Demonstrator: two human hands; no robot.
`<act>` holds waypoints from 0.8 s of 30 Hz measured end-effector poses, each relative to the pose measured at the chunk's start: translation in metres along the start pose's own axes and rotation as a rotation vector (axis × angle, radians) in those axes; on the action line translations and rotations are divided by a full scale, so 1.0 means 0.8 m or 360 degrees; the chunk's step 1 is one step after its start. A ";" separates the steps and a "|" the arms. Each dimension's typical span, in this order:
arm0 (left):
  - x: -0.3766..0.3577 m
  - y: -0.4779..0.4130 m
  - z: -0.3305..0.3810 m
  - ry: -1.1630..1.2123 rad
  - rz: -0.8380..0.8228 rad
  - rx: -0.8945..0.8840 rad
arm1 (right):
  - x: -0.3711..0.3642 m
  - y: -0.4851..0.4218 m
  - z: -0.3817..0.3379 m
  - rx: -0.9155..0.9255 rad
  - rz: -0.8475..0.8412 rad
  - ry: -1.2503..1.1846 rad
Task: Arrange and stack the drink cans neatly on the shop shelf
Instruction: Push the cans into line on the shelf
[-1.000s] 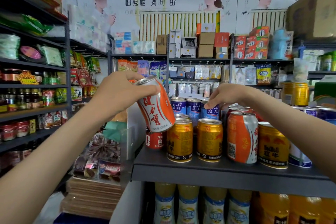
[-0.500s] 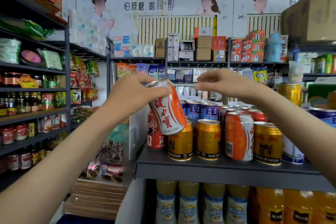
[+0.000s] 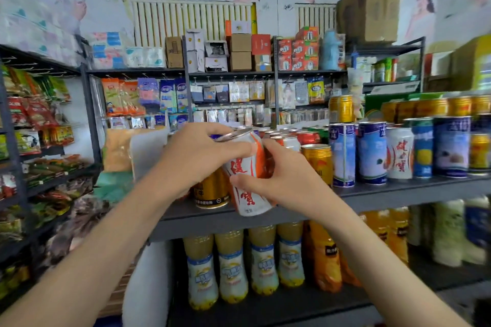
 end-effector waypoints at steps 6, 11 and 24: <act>-0.062 0.007 0.029 -0.0060 -0.0055 -0.0060 | 0.032 0.054 0.034 -0.0051 0.0249 -0.0182; -0.119 0.018 0.032 0.0253 0.0021 -0.0052 | 0.052 0.099 0.096 -0.0175 0.0276 -0.0622; -0.236 0.010 0.045 -0.0024 0.0486 0.0016 | 0.137 0.157 0.217 -0.0307 0.0278 -0.1099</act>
Point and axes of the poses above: each hand's wrist, its own y-axis away from the middle knuckle, its own x-axis out of the back of the hand, z = x × y, the point moved 10 cm from there along -y, towards the middle knuckle, and after that the axes turned 11 degrees about -z, right-handed, at the moved point
